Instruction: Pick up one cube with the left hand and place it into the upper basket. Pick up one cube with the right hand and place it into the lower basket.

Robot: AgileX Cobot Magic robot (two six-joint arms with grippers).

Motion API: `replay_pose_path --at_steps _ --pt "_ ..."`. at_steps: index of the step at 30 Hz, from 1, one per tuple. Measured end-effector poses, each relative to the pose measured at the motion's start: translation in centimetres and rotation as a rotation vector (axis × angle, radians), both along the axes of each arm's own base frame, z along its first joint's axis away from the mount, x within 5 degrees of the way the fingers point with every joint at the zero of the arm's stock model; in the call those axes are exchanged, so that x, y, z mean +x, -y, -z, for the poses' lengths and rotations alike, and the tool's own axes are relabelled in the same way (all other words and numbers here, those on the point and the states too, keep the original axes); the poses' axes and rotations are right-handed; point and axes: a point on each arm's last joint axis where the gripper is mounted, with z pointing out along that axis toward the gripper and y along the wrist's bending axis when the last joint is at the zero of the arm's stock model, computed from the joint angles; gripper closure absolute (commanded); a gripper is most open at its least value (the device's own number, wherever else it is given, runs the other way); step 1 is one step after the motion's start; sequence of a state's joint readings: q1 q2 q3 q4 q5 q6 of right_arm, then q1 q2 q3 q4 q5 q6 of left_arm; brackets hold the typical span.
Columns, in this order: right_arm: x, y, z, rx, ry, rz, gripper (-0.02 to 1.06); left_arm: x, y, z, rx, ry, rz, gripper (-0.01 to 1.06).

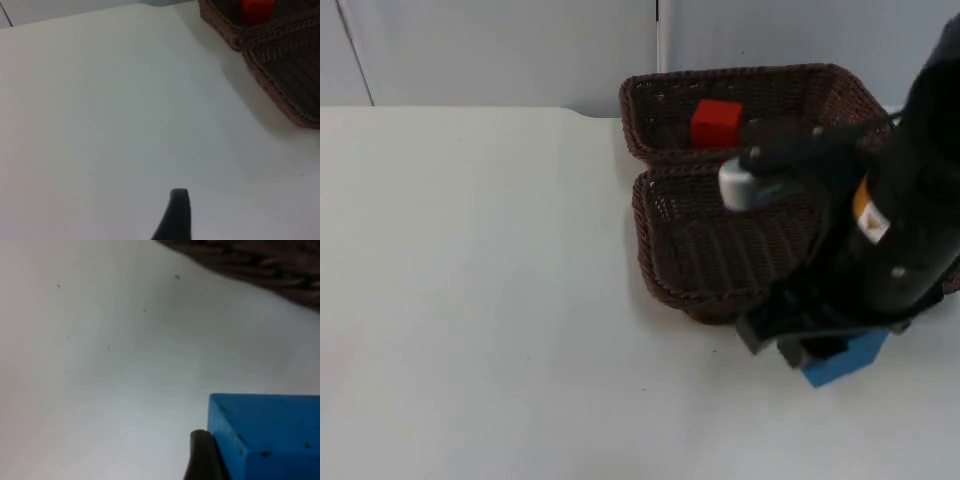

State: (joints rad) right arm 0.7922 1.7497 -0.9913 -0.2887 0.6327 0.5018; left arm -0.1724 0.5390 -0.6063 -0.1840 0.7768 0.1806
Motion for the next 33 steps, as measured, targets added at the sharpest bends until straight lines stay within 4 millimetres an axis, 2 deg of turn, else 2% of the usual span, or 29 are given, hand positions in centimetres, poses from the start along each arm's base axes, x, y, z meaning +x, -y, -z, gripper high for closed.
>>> replay_pose_path --at_steps 1,3,4,6,7,9,11,33 --pt "-0.1 0.1 -0.5 0.005 0.008 -0.002 1.05 0.0 0.0 0.0 0.0 0.0 0.0 0.31" --pt "-0.6 0.7 -2.9 0.032 0.044 -0.002 1.05 0.0 0.0 0.0 0.0 0.0 0.0 0.31" --pt "-0.6 0.7 -2.9 0.032 0.044 -0.002 1.05 0.0 0.0 0.0 0.0 0.0 0.0 0.31" --pt "-1.0 1.1 -4.6 0.06 0.077 -0.004 1.05 0.0 0.0 0.0 0.0 0.0 0.0 0.31" --pt "-1.0 1.1 -4.6 0.06 0.077 -0.004 1.05 0.0 0.0 0.0 0.0 0.0 0.0 0.31" --pt "-1.4 1.5 -6.2 0.091 0.111 -0.007 1.05 0.0 0.0 0.0 0.0 0.0 0.0 0.31" --pt "-1.5 1.7 -6.8 0.104 0.124 -0.005 1.05 0.0 0.0 0.0 0.0 0.0 0.0 0.31" --pt "-1.7 1.9 -7.0 0.091 0.124 -0.03 1.05 0.0 0.0 0.0 0.0 0.002 0.0 0.31"
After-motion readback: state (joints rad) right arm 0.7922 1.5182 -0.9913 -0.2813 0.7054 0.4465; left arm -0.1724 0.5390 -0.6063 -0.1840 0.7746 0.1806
